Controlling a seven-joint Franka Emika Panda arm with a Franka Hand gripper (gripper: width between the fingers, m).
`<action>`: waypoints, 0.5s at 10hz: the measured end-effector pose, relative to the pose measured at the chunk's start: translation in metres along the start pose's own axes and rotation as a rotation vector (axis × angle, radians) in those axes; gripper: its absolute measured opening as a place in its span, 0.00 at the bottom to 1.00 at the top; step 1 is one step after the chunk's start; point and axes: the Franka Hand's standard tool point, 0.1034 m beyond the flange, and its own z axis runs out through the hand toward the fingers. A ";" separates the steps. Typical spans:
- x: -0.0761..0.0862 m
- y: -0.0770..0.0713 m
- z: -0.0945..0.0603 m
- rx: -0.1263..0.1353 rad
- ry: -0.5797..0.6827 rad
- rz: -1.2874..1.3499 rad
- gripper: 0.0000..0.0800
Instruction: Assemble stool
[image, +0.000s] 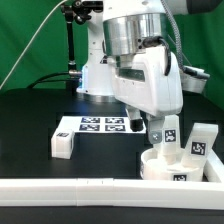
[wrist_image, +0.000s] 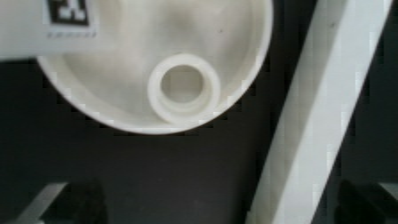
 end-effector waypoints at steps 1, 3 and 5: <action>0.006 0.002 0.000 -0.003 0.004 -0.049 0.81; 0.023 0.002 -0.002 -0.010 0.016 -0.202 0.81; 0.020 0.002 -0.001 -0.010 0.015 -0.201 0.81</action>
Offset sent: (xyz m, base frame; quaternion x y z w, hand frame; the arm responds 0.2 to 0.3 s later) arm 0.0000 0.0000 0.0000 0.0000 0.0000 0.0000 1.0000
